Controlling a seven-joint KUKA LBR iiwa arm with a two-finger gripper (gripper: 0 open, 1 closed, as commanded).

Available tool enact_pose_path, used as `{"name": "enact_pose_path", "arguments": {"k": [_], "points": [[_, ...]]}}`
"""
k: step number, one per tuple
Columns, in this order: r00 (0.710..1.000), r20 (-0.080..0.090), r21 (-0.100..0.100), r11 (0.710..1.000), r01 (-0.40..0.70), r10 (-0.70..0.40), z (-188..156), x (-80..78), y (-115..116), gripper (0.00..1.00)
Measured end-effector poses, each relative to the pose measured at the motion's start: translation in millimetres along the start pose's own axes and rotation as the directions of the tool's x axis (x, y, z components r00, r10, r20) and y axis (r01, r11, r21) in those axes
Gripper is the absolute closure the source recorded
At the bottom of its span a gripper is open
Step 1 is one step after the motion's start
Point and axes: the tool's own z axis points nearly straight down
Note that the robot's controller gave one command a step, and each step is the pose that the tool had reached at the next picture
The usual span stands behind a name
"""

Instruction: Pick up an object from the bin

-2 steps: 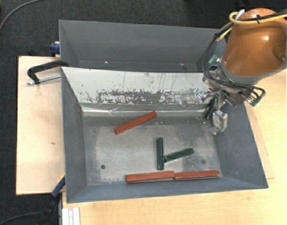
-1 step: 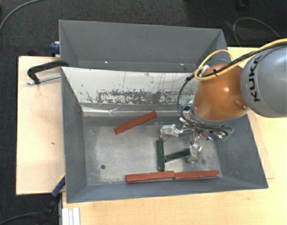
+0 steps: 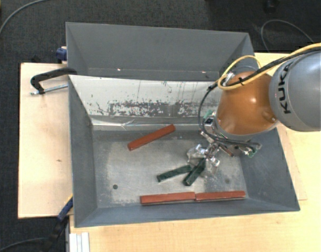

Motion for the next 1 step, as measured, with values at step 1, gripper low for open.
{"name": "enact_pose_path", "arguments": {"k": [1], "points": [[0.996,0.002,0.003,0.996,-0.094,0.094,-143.8,2.0,3.7,1.0]]}}
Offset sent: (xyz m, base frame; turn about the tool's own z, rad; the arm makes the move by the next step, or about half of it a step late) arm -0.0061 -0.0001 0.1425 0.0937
